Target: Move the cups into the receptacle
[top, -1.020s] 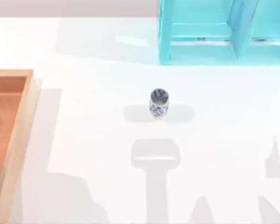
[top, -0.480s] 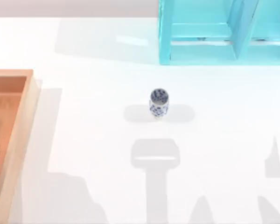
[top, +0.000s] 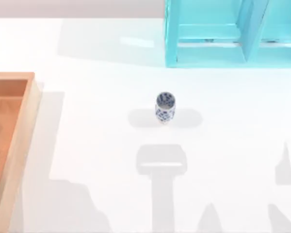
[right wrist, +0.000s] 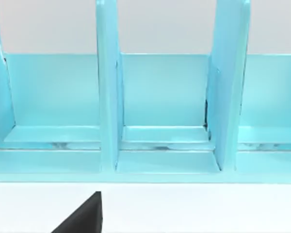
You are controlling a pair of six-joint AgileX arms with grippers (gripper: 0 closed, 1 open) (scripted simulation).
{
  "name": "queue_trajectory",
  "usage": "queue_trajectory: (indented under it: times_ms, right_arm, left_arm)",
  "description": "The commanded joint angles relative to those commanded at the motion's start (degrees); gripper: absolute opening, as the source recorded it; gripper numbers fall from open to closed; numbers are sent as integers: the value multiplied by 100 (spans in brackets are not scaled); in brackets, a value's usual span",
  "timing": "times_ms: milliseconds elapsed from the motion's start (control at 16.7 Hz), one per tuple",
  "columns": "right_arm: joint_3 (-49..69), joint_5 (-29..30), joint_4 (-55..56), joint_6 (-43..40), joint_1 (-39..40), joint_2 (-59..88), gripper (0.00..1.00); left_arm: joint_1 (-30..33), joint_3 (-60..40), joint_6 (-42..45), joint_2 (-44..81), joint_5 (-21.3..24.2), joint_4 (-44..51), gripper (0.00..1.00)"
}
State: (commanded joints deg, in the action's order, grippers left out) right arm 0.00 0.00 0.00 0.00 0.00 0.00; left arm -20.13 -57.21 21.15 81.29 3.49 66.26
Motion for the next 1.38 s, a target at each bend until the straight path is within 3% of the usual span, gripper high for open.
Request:
queue_trajectory:
  times_ms: [420, 960, 1380]
  right_arm:
    - [0, 0, 0, 0, 0, 0, 100]
    - [0, 0, 0, 0, 0, 0, 100]
    - [0, 0, 0, 0, 0, 0, 100]
  left_arm:
    - [9, -95, 2, 2, -1, 93, 100]
    - [36, -2117, -36, 40, -2, 2079, 100]
    - [35, -2307, -46, 51, -1, 2257, 100]
